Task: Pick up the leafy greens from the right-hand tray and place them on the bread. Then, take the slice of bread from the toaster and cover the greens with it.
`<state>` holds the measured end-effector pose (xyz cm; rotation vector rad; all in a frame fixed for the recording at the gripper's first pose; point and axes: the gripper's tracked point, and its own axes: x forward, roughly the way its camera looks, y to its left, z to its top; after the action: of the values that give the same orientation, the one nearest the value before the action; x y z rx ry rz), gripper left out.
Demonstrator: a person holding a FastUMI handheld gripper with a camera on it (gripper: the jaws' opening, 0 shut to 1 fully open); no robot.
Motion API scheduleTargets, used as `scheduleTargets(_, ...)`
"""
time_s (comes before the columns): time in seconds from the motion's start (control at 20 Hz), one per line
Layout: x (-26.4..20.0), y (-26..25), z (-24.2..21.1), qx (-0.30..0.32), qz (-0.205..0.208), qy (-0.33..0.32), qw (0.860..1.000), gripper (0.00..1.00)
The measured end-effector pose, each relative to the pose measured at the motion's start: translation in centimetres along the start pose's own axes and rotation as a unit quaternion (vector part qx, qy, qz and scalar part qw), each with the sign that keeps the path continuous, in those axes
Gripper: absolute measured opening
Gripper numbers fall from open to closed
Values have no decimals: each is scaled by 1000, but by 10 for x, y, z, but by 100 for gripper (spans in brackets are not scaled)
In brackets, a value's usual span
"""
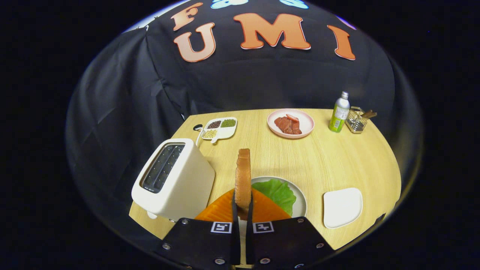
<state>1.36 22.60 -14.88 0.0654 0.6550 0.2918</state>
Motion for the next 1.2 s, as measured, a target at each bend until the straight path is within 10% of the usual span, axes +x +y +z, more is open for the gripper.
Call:
scheduleTargets(0.6, 35, -48, -45, 13, 22, 55, 998, 11)
scheduleTargets(1.2, 45, -103, -83, -3, -33, 130, 991, 74)
